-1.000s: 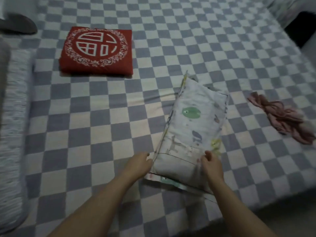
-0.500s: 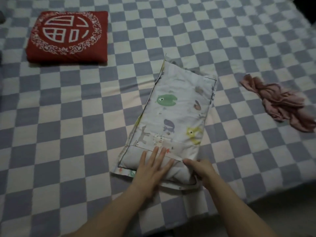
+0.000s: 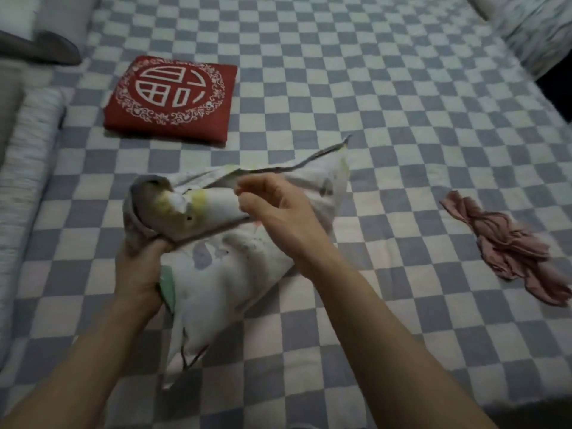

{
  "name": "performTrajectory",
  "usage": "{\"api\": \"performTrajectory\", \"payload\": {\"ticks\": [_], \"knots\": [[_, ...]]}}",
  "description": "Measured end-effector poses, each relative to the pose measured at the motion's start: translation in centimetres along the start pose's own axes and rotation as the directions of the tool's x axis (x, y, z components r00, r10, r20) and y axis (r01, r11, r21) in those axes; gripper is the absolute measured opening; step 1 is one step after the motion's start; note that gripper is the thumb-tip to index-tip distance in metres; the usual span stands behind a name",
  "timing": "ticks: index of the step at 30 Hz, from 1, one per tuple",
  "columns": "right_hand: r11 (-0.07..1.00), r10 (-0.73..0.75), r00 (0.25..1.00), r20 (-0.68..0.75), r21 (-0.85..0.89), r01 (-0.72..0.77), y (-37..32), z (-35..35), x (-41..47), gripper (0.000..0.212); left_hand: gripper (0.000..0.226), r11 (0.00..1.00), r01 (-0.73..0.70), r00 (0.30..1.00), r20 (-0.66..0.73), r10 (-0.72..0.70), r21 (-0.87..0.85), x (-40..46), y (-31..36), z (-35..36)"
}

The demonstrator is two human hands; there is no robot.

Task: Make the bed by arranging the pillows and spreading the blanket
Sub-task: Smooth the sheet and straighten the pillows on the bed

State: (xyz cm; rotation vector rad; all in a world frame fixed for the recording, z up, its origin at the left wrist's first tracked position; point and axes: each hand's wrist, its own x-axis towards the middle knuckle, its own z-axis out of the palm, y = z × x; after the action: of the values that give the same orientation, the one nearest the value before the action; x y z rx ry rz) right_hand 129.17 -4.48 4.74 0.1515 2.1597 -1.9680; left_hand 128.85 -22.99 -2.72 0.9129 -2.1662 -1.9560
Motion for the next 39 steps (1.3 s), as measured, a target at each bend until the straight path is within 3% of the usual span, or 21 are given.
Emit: {"api": "performTrajectory", "payload": {"ticks": [3, 7, 10, 12, 15, 17, 20, 22, 23, 24, 25, 26, 27, 29, 30, 32, 35, 37, 39], "knots": [[0.964, 0.092, 0.981, -0.169, -0.232, -0.13, 5.0, -0.1, 1.2, 0.03, 0.022, 0.961, 0.274, 0.937, -0.231, -0.26, 0.031, 4.5, -3.7, -5.3], [0.902, 0.336, 0.83, -0.445, -0.102, -0.419, 12.7, -3.0, 2.4, 0.024, 0.059, 0.871, 0.445, 0.882, -0.271, -0.385, 0.208, 6.3, -8.5, -8.4], [0.83, 0.526, 0.726, -0.444, 0.083, -0.551, 16.4, -4.3, 4.2, 0.013, 0.091, 0.859, 0.45, 0.889, -0.212, -0.405, 0.244, 5.6, -10.5, -7.4], [0.79, 0.592, 0.689, -0.418, 0.13, -0.599, 18.2, -4.2, 6.2, 0.007, 0.096, 0.821, 0.543, 0.837, -0.203, -0.509, 0.178, 4.9, -11.6, -6.5], [0.761, 0.648, 0.678, -0.347, 0.256, -0.596, 20.0, -2.8, 9.8, 0.048, 0.085, 0.807, 0.578, 0.814, -0.141, -0.563, 0.12, 4.7, -13.3, -6.0], [0.765, 0.64, 0.686, -0.348, 0.37, -0.527, 19.9, -1.7, 12.1, 0.07, 0.058, 0.834, 0.528, 0.847, -0.166, -0.504, 0.162, 5.2, -12.4, -6.0], [0.826, 0.556, 0.722, -0.413, 0.377, -0.42, 17.5, -0.7, 14.7, 0.08, 0.052, 0.907, 0.289, 0.952, -0.192, -0.238, 0.307, 7.3, -8.9, -7.6], [0.916, 0.4, 0.799, -0.449, 0.164, -0.366, 14.4, -0.2, 13.6, 0.076, 0.058, 0.868, 0.191, 0.98, -0.14, -0.142, 0.457, 8.9, -7.2, -9.6], [0.914, 0.34, 0.843, -0.416, -0.066, -0.401, 12.9, -0.2, 12.1, 0.067, 0.066, 0.813, 0.206, 0.978, -0.141, -0.153, 0.544, 9.5, -7.0, -10.5], [0.819, 0.319, 0.878, -0.357, -0.362, -0.445, 11.9, -0.4, 10.4, 0.054, 0.071, 0.719, 0.245, 0.97, -0.171, -0.175, 0.651, 9.8, -6.6, -11.3], [0.629, 0.315, 0.893, -0.322, -0.634, -0.451, 10.8, -0.6, 8.8, 0.047, 0.073, 0.589, 0.252, 0.968, -0.196, -0.158, 0.768, 9.9, -6.5, -11.8], [0.423, 0.287, 0.899, -0.331, -0.798, -0.429, 10.1, -0.9, 7.7, 0.048, 0.072, 0.469, 0.204, 0.979, -0.187, -0.085, 0.859, 9.9, -6.5, -11.6], [0.307, 0.2, 0.918, -0.341, -0.868, -0.39, 10.0, -0.9, 7.7, 0.051, 0.069, 0.395, 0.104, 0.993, -0.119, 0.014, 0.913, 10.1, -6.6, -10.9], [0.317, -0.01, 0.955, -0.297, -0.907, -0.278, 10.8, 0.7, 9.3, 0.057, 0.055, 0.297, -0.18, 0.963, 0.106, 0.248, 0.938, 10.2, -6.5, -8.0], [0.309, -0.089, 0.975, -0.201, -0.937, -0.165, 11.8, 2.3, 10.1, 0.061, 0.052, 0.229, -0.302, 0.92, 0.22, 0.324, 0.925, 10.1, -7.0, -6.2], [0.23, -0.13, 0.991, 0.036, -0.971, 0.066, 14.6, 6.6, 10.4, 0.063, 0.057, 0.131, -0.452, 0.864, 0.396, 0.312, 0.883, 8.8, -9.0, -2.8], [0.128, -0.002, 0.944, 0.331, -0.936, 0.329, 21.4, 10.4, 8.5, 0.056, 0.055, 0.019, -0.558, 0.819, 0.548, 0.172, 0.829, 7.0, -15.8, -0.5], [0.095, -0.035, 0.936, 0.349, -0.931, 0.351, 22.6, 11.1, 11.4, 0.056, 0.057, -0.051, -0.569, 0.8, 0.567, 0.195, 0.821, 9.8, -17.4, 0.4], [0.069, -0.045, 0.942, 0.334, -0.939, 0.336, 22.1, 11.9, 16.4, 0.058, 0.06, -0.097, -0.51, 0.829, 0.519, 0.208, 0.855, 13.8, -16.2, 2.2]]}}
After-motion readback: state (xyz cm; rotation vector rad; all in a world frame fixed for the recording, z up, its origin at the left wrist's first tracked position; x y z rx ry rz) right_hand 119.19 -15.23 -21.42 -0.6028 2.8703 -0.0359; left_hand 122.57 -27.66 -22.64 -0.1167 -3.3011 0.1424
